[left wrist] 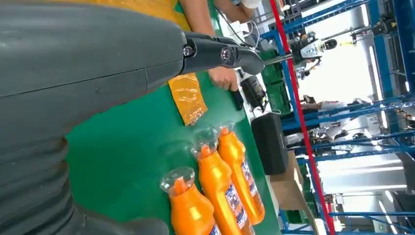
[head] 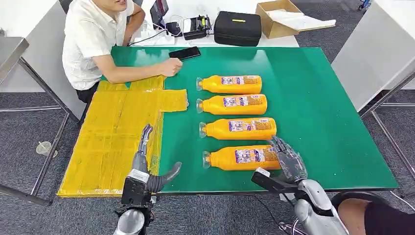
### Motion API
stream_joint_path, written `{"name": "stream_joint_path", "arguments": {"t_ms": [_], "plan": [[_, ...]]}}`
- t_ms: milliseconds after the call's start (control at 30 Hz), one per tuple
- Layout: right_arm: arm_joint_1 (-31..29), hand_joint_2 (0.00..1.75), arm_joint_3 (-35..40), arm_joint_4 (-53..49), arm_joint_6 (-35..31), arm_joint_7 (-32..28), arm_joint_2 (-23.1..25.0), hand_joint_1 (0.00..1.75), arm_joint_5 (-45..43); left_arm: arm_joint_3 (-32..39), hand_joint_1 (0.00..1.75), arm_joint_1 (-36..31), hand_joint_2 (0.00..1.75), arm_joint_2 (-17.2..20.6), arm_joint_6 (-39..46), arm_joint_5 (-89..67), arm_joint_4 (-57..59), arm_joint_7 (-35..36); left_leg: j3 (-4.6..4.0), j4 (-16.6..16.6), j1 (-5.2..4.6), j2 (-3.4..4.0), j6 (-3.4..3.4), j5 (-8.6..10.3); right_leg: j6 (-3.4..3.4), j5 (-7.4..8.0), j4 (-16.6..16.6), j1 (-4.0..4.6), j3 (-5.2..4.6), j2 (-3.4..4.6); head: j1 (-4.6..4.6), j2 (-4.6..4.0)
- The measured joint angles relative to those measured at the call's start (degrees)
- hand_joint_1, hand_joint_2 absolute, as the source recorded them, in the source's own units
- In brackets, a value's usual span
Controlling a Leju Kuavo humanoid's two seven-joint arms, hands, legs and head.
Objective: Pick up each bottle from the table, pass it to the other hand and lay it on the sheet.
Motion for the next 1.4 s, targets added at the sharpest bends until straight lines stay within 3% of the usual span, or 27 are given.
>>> {"name": "stream_joint_path", "arguments": {"t_ms": [833, 900, 1033, 1067, 1133, 1400], "plan": [[-3.2, 1.75, 0.1, 5.2, -1.3, -1.1, 2.1, 0.0, 0.4, -0.9, 0.0, -1.1, 1.75, 0.0, -0.1, 0.2, 0.2, -0.2, 0.14, 0.0, -0.01, 0.06, 0.0, 0.0, 0.01, 0.02, 0.0, 0.0, 0.11, 0.02, 0.0, 0.0], [-3.8, 1.75, 0.7, 5.7, -1.6, -1.0, 2.0, 0.23, 1.8, -0.9, 0.0, -1.2, 1.75, 0.0, -0.1, 0.2, 0.2, -0.2, 0.16, 0.0, -0.01, 0.14, 0.0, 0.0, 0.0, 0.02, 0.0, 0.0, 0.11, 0.03, 0.0, 0.0], [-5.2, 1.75, 1.7, 6.7, -0.7, -0.4, 1.4, 0.23, 3.0, -0.9, 0.0, -1.6, 1.75, 0.0, -0.4, 0.5, 0.4, -0.3, 0.2, 0.0, -0.01, 0.13, 0.01, 0.01, 0.01, 0.03, 0.0, 0.0, 0.17, 0.03, 0.0, 0.0], [-5.5, 1.75, 2.0, 7.0, -0.7, -0.3, 1.1, 1.4, 3.1, -0.9, 0.0, -1.8, 1.75, 0.0, -0.5, 0.6, 0.6, -0.3, 0.22, 0.0, -0.01, 0.13, 0.01, 0.01, 0.02, 0.04, 0.0, 0.0, 0.18, 0.03, 0.0, 0.0], [-5.7, 1.75, 2.3, 7.3, -0.7, -0.3, 0.9, 1.71, 3.2, -0.9, 0.0, -1.8, 1.75, 0.0, -0.5, 0.6, 0.7, -0.4, 0.23, 0.0, -0.02, 0.12, 0.02, 0.02, 0.02, 0.04, 0.0, -0.01, 0.21, 0.02, 0.0, 0.0], [-6.8, 1.75, 3.5, 8.3, 0.4, -0.1, -0.4, 1.75, 3.2, -0.9, 0.0, -1.8, 1.75, 0.0, -0.5, 0.9, 0.7, -0.7, 0.25, 0.0, -0.03, 0.09, 0.02, 0.02, 0.02, 0.04, 0.0, -0.01, 0.21, 0.01, 0.0, 0.0]]}}
